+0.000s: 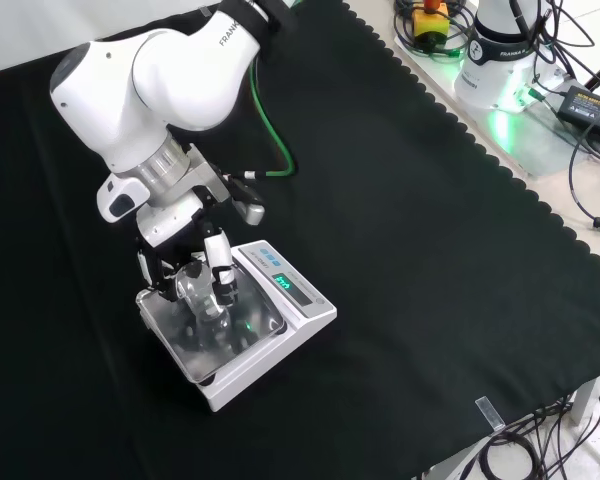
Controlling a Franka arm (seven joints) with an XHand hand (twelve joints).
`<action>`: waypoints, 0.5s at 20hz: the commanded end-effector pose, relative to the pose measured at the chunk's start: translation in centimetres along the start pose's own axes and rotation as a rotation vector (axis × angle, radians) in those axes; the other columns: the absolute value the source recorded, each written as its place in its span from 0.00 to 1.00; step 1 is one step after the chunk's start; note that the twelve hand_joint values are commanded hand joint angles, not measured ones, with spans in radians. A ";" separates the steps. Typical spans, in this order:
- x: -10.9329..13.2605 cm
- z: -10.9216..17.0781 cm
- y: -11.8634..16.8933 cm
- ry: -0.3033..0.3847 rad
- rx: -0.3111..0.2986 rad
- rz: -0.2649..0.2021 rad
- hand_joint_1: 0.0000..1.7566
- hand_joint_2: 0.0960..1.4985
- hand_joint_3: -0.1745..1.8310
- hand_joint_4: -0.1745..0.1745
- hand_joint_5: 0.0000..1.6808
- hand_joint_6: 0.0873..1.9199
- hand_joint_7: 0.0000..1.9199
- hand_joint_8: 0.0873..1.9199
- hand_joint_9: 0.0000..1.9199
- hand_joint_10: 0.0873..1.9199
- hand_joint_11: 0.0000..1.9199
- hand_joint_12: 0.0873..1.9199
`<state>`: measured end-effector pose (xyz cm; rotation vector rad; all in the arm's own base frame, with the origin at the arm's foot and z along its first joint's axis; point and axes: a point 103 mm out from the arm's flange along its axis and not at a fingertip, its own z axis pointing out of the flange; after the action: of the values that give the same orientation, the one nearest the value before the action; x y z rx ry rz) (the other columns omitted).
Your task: Put the beaker on the electronic balance.
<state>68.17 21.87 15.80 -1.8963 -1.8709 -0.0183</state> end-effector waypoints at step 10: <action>-1.0 0.5 0.1 0.003 0.019 0.014 0.68 0.28 0.57 0.00 0.78 0.37 1.00 0.10 1.00 0.30 0.84 0.36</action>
<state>68.25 21.68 15.23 -1.9006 -1.8575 -0.0018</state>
